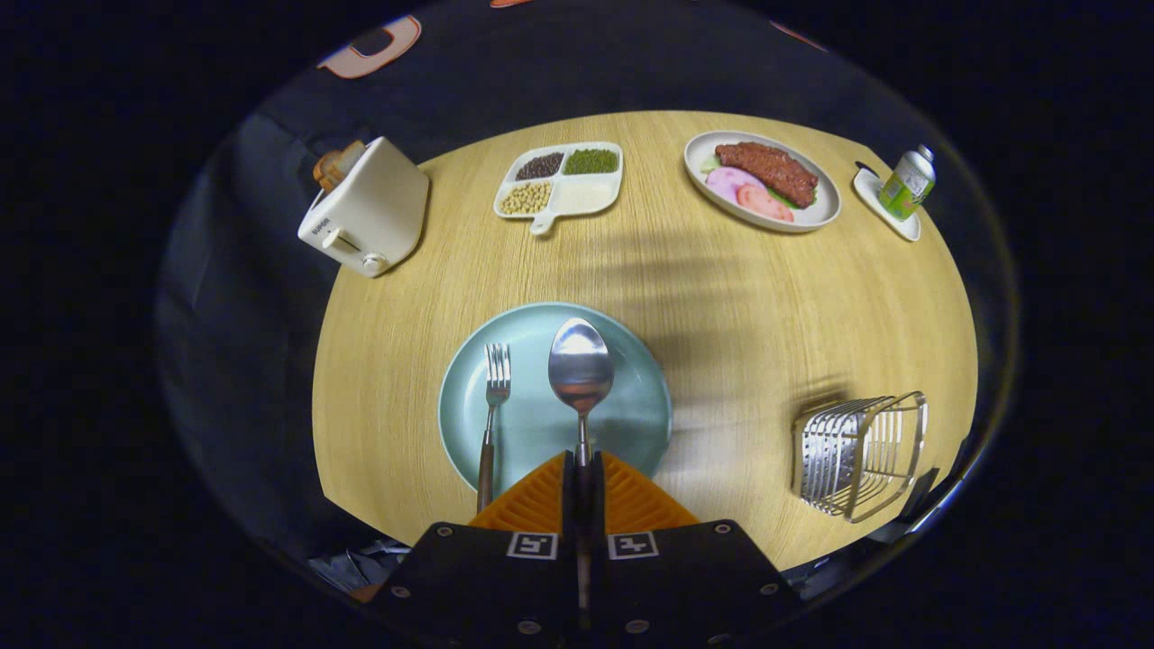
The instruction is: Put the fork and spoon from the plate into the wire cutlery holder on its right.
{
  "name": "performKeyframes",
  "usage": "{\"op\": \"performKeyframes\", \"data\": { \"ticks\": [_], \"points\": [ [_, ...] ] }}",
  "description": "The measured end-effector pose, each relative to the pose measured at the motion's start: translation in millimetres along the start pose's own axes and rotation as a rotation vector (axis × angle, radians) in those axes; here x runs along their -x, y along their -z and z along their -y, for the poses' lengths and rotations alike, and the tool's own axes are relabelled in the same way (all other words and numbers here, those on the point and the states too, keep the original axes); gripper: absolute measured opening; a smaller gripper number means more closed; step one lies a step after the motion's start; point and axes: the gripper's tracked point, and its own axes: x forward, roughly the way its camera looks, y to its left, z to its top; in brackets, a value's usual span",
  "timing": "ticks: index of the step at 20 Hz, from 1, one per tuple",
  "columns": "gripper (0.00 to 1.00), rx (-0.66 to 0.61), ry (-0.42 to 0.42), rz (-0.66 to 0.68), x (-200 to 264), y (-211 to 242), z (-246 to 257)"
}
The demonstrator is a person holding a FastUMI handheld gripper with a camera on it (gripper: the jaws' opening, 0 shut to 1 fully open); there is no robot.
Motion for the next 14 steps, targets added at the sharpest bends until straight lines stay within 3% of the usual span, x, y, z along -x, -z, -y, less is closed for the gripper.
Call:
{"op": "performKeyframes", "data": {
  "ticks": [8, 14],
  "points": [
    [0.06, -0.095, 0.003, 0.204, 87.3, -24.5, 60.7],
    [0.06, -0.156, 0.099, 0.18, 111.1, 4.1, 139.8]
  ]
}}
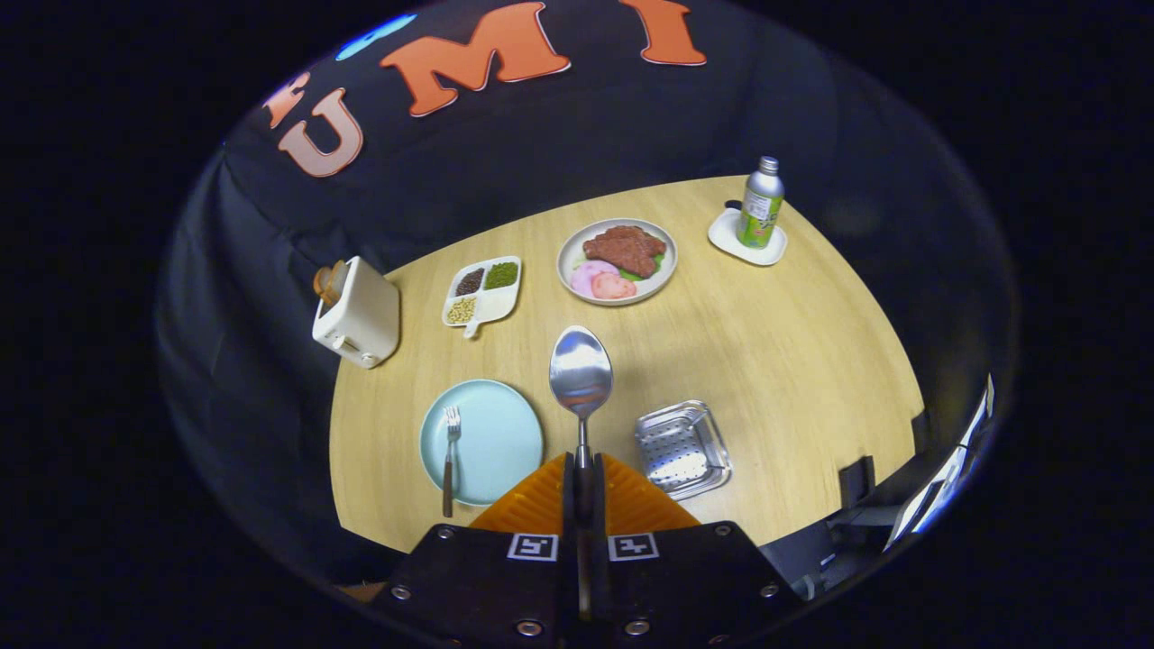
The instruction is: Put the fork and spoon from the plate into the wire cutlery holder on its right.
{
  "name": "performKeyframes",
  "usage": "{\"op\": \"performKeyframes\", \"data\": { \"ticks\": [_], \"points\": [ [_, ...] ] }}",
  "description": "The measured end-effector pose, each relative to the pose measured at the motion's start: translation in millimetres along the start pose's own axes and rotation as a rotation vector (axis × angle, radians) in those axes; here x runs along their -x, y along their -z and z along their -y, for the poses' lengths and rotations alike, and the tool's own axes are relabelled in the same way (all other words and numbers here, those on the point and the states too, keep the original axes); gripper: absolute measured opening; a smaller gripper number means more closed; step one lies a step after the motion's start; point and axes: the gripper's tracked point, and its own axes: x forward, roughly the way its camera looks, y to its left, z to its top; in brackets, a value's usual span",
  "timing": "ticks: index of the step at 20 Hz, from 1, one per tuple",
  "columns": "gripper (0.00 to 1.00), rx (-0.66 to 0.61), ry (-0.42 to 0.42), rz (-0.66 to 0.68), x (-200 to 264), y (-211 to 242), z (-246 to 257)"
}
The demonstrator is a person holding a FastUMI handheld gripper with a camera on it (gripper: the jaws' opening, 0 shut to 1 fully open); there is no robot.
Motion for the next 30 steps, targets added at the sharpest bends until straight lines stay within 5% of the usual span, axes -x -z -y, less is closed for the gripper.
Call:
{"op": "performKeyframes", "data": {
  "ticks": [14, 22, 30],
  "points": [
    [0.07, 0.1, 0.036, -0.249, -21.0, 64.7, 67.3],
    [0.13, 0.082, 0.006, -0.156, -31.6, 24.6, 64.5],
    [0.54, 0.081, -0.062, 0.194, -6.0, -61.8, 39.9]
  ]
}}
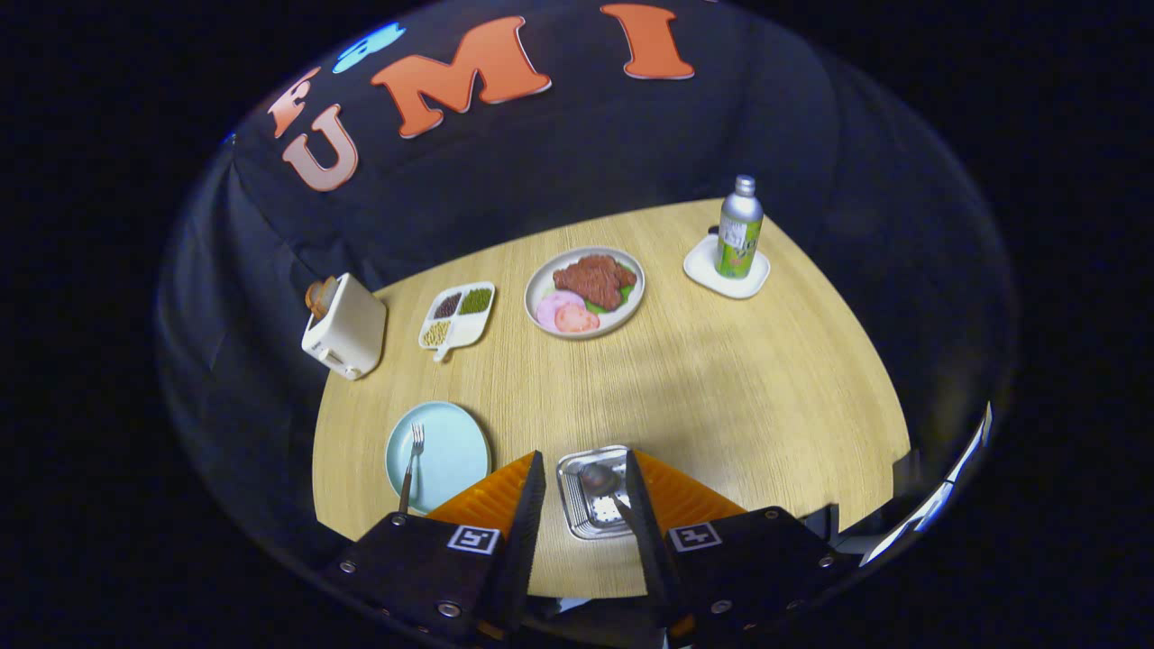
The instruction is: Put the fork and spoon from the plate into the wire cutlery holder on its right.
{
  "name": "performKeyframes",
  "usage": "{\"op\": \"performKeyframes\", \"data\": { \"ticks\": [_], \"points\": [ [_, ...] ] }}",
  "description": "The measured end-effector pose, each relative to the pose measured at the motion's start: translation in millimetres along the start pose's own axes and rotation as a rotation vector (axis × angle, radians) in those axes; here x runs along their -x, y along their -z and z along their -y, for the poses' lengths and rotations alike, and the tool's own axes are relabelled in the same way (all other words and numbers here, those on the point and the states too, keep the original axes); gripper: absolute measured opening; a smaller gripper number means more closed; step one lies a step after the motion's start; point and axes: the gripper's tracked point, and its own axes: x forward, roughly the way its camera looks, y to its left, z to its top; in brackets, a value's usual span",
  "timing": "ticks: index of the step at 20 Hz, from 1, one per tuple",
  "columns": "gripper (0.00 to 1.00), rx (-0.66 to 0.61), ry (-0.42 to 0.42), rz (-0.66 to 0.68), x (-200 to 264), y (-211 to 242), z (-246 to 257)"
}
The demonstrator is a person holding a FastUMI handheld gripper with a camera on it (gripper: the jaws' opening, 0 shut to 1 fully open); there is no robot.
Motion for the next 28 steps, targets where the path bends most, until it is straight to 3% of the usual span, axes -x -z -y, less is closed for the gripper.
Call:
{"op": "performKeyframes", "data": {
  "ticks": [3, 5, 10, 14, 20, 28],
  "points": [
    [0.76, 0.055, -0.008, 0.185, 17.6, -44.2, -20.9],
    [0.85, 0.079, -0.027, 0.33, 32.6, -74.8, -36.7],
    [0.92, 0.131, 0.023, 0.666, 84.4, -132.4, -63.5],
    [0.96, 0.196, 0.008, 0.805, 115.9, -153.1, -102.6],
    [0.97, 0.184, -0.056, 0.87, 110.1, -155.2, -157.1],
    [0.97, 0.207, -0.151, 0.721, 55.9, -108.8, -245.1]
  ]
}}
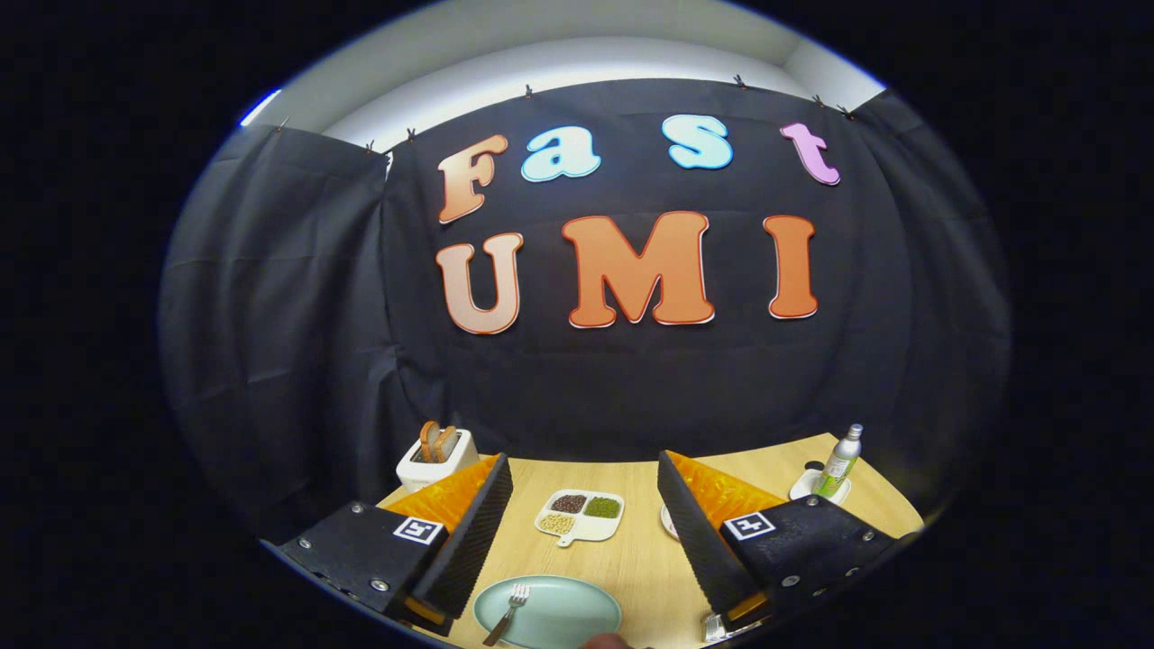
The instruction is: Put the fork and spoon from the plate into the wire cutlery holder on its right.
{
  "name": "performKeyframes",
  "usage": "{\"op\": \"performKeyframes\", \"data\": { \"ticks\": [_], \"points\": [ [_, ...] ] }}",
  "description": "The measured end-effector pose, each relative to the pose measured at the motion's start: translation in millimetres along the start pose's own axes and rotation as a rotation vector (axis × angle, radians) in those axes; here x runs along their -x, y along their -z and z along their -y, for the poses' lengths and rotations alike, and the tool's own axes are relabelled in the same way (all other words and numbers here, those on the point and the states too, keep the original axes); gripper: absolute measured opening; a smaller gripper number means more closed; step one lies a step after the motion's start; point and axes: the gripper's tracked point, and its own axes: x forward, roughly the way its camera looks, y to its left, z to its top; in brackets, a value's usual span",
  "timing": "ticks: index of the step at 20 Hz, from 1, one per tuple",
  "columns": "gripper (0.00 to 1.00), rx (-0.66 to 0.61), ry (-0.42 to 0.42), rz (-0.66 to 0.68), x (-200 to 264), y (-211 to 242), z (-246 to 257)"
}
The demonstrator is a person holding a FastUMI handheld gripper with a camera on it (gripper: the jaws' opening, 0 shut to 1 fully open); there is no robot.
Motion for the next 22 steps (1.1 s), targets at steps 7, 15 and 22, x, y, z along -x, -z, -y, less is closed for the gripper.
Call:
{"op": "performKeyframes", "data": {
  "ticks": [7, 15, 22],
  "points": [
    [0.97, 0.014, -0.042, -0.137, -23.0, 41.1, -47.2],
    [0.97, 0.069, -0.095, -0.671, -10.7, 182.3, -67.8],
    [0.96, -0.016, -0.165, -1.043, 9.8, 271.6, -91.9]
  ]
}}
